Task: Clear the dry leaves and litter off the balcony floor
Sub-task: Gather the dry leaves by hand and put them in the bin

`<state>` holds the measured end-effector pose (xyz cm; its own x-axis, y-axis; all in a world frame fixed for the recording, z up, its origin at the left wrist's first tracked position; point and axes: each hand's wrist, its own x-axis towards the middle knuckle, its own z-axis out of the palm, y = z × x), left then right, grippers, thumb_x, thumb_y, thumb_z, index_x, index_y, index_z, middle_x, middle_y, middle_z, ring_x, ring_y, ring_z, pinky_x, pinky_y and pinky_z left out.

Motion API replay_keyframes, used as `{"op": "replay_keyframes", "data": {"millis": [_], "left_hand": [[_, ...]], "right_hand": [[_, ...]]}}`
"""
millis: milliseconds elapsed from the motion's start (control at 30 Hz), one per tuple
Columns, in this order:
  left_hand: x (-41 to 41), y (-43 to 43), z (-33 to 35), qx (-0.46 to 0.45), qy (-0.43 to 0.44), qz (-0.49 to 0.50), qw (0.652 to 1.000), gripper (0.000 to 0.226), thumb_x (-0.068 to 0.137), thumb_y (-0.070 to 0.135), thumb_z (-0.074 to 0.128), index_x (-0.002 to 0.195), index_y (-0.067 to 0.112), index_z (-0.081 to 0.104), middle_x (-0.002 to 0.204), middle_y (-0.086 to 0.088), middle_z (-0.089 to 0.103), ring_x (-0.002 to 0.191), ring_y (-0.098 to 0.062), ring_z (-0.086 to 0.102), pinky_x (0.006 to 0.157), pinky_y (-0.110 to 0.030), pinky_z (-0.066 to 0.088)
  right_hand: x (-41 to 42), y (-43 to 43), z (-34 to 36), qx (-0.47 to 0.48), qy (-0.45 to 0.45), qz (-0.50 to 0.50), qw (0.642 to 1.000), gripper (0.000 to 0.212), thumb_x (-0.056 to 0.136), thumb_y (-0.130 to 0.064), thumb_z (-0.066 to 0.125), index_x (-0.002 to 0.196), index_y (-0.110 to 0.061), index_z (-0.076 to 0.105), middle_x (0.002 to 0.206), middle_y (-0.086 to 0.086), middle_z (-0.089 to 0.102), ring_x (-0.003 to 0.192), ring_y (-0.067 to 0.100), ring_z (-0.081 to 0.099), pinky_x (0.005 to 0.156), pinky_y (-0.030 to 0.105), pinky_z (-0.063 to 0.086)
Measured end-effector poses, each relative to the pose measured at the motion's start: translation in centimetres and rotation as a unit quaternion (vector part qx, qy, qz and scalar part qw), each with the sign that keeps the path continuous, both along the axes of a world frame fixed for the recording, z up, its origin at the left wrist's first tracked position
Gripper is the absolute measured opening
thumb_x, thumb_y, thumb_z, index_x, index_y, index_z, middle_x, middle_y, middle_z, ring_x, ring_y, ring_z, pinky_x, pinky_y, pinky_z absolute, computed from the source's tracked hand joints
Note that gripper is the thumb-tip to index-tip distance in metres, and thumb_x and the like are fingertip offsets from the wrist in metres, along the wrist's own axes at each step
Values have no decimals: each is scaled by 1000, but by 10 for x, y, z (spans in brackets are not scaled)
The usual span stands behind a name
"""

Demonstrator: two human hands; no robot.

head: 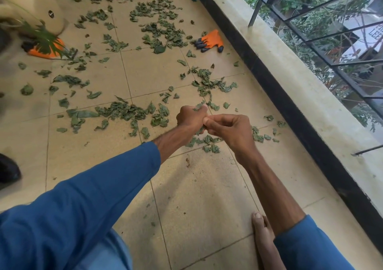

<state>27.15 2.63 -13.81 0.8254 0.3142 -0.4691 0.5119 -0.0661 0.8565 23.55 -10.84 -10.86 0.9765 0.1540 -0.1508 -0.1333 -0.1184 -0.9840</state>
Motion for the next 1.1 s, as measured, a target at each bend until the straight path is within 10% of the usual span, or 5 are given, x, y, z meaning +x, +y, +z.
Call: {"op": "replay_keyframes", "data": {"millis": [433, 600, 833, 1100], "left_hand": [[-7, 17, 1, -29, 40, -14, 999, 21, 95, 24, 69, 86, 6, 70, 67, -4, 67, 47, -16, 57, 42, -22, 41], [-10, 33, -4, -12, 32, -24, 999, 22, 96, 25, 70, 87, 5, 70, 69, -2, 64, 44, -13, 56, 38, -19, 39], [-18, 35, -4, -15, 39, -59, 997, 23, 97, 28, 69, 89, 7, 69, 74, 0, 66, 51, -14, 58, 43, -22, 44], [-21, 36, 1, -17, 29, -89, 995, 26, 98, 30, 68, 85, 7, 67, 75, -1, 62, 53, -16, 59, 44, -23, 44]], "right_hand": [[21, -25, -30, -45, 51, 30, 997, 17, 92, -17, 72, 103, -4, 75, 94, 8, 78, 83, 22, 72, 69, 32, 59], [17, -51, -93, -303, 23, -5, 953, 5, 91, -16, 75, 89, -12, 76, 86, 3, 76, 74, 16, 70, 68, 26, 59], [10, -23, -144, -419, 20, -6, 908, 28, 84, -26, 82, 105, -11, 72, 98, 7, 73, 86, 22, 68, 76, 37, 58], [13, -43, -141, -339, 89, -54, 935, 9, 79, -14, 85, 86, -14, 78, 80, 1, 75, 74, 16, 71, 77, 35, 60]]}}
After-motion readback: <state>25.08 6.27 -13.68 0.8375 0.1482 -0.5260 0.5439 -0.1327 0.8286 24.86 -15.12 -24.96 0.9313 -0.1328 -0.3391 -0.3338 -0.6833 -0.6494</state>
